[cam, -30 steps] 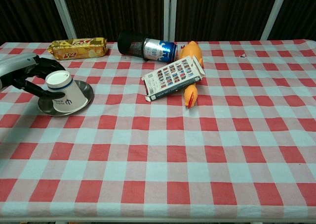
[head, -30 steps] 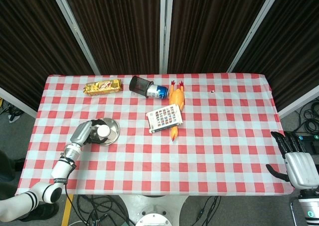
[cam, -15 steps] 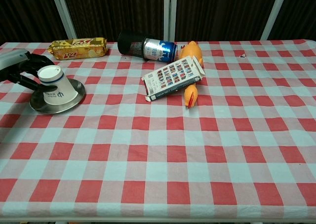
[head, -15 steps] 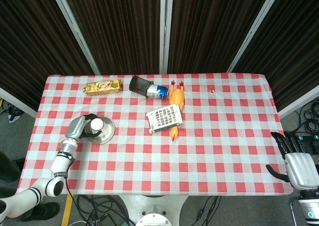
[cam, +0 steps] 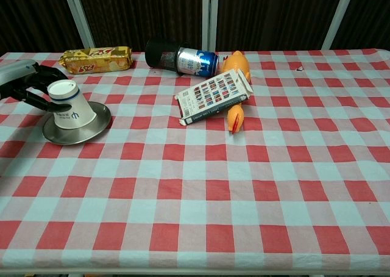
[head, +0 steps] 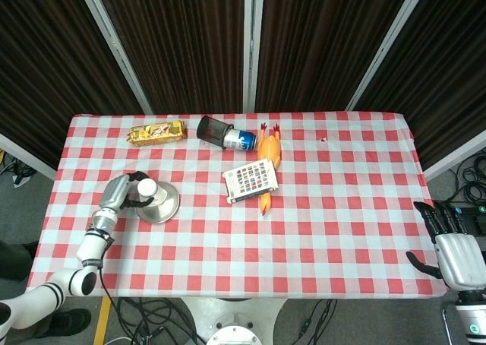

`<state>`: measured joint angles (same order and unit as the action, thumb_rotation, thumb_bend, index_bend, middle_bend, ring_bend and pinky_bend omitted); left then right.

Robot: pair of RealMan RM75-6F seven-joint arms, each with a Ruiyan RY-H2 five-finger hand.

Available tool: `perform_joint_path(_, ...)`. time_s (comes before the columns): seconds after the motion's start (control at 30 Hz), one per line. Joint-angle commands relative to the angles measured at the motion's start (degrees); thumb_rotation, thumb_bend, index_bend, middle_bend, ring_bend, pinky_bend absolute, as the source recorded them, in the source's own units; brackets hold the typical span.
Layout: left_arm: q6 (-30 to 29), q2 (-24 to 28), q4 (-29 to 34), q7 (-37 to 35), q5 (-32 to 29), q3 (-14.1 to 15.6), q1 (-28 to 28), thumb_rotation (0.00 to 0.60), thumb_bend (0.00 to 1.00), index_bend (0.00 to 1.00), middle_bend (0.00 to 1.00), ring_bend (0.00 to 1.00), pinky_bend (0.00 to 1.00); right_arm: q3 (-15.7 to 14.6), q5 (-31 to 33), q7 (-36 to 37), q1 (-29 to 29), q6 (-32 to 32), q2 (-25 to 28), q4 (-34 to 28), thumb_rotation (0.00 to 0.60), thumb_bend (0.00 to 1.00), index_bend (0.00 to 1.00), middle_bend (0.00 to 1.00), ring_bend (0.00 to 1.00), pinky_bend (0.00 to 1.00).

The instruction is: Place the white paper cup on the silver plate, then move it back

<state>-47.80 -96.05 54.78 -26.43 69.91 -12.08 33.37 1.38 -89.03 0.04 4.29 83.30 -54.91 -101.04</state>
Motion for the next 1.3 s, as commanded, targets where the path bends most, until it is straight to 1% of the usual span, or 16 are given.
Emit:
perform_joint_path(0.03,-0.7,0.3,1.7,-1.3,1.7,0.6,-0.3,0.592,0.26,0.44,0.42,0.28,0.24,-0.2,-0.1,0.0,-0.1,0.0,0.0,0.0,0.600,0.13,0.04,0.11,0.00,0.00)
perform_joint_path(0.13,-2.2,1.7,5.2,-2.5,4.0,2.1,-1.3,0.594,0.26,0.44,0.42,0.28,0.24,-0.2,-0.1,-0.1,0.0,-0.3,0.0,-0.1,0.600,0.13,0.05,0.11,0.00,0.00)
perform_joint_path(0.27,-2.7,4.2,9.4,-4.7,7.0,4.0,-1.8,0.595,0.26,0.44,0.42,0.28,0.23,-0.1,-0.1,-0.3,0.1,-0.3,0.0,-0.3,0.600,0.13,0.05,0.11,0.00,0.00)
perform_joint_path(0.37,-3.5,5.3,10.6,-5.7,7.6,4.1,-1.9,0.595,0.26,0.44,0.42,0.28,0.22,0.0,0.1,-0.6,0.2,-0.4,0.1,-0.5,0.600,0.13,0.05,0.11,0.00,0.00)
perform_joint_path(0.53,-3.5,6.7,11.3,-7.7,7.1,3.1,-1.7,0.594,0.26,0.44,0.42,0.28,0.22,0.2,0.3,-0.7,0.2,-0.3,0.2,-0.7,0.600,0.13,0.05,0.11,0.00,0.00)
perform_joint_path(0.6,-3.8,6.7,10.4,-8.2,6.2,2.0,-1.5,0.594,0.26,0.44,0.42,0.28,0.22,0.2,0.3,-0.7,0.2,-0.3,0.2,-0.7,0.600,0.13,0.05,0.11,0.00,0.00)
perform_joint_path(0.67,-3.9,5.9,7.8,-8.0,3.9,0.2,-1.2,0.597,0.26,0.44,0.42,0.28,0.22,0.2,0.4,-0.7,0.2,-0.2,0.2,-0.7,0.600,0.13,0.05,0.11,0.00,0.00)
perform_joint_path(0.77,-2.7,3.3,1.9,-5.4,-0.4,-2.2,-0.3,0.597,0.26,0.44,0.42,0.28,0.22,0.1,0.3,-0.4,0.1,-0.1,0.1,-0.5,0.600,0.13,0.05,0.11,0.00,0.00)
perform_joint_path(0.87,-0.1,1.1,-3.0,-3.4,-3.9,-3.6,0.8,0.598,0.26,0.44,0.42,0.28,0.22,0.0,0.2,0.0,-0.1,0.2,0.1,-0.3,0.600,0.13,0.05,0.11,0.00,0.00)
perform_joint_path(0.93,1.2,-0.3,-5.7,-2.0,-5.4,-3.9,1.2,0.599,0.26,0.42,0.41,0.26,0.22,0.0,0.3,0.2,-0.3,0.3,0.1,-0.1,0.600,0.13,0.05,0.11,0.00,0.00)
perform_joint_path(0.97,1.7,-0.8,-6.4,-1.4,-5.8,-3.9,1.2,0.600,0.25,0.39,0.39,0.24,0.22,-0.1,0.3,0.2,-0.4,0.3,0.1,0.0,0.600,0.13,0.05,0.11,0.00,0.00)
perform_joint_path(1.0,2.1,-1.0,-6.9,-0.9,-6.1,-3.8,1.3,0.600,0.25,0.36,0.36,0.21,0.21,-0.1,0.3,0.3,-0.4,0.4,0.0,0.0,0.600,0.13,0.05,0.11,0.00,0.00)
perform_joint_path(1.07,1.8,-1.3,-7.1,-0.3,-6.0,-3.7,1.0,0.600,0.24,0.29,0.28,0.16,0.17,-0.1,0.2,0.5,-0.5,0.5,0.0,0.1,0.600,0.13,0.05,0.11,0.00,0.00)
perform_joint_path(1.17,-1.6,-1.4,-7.2,1.7,-5.0,-3.4,0.2,0.600,0.23,0.22,0.19,0.10,0.11,-0.1,0.1,0.6,-0.5,0.6,0.1,0.3,0.600,0.13,0.05,0.11,0.00,0.00)
perform_joint_path(1.23,-3.9,-0.9,-6.9,3.4,-4.5,-3.3,-0.5,0.600,0.23,0.20,0.17,0.08,0.09,-0.1,0.0,0.8,-0.5,0.7,0.2,0.4,0.600,0.13,0.05,0.11,0.00,0.00)
perform_joint_path(1.3,-6.6,0.9,-5.0,5.3,-3.6,-2.8,-1.8,0.600,0.23,0.19,0.16,0.08,0.09,0.0,0.0,1.1,-0.6,1.0,0.3,0.5,0.600,0.13,0.05,0.11,0.00,0.00)
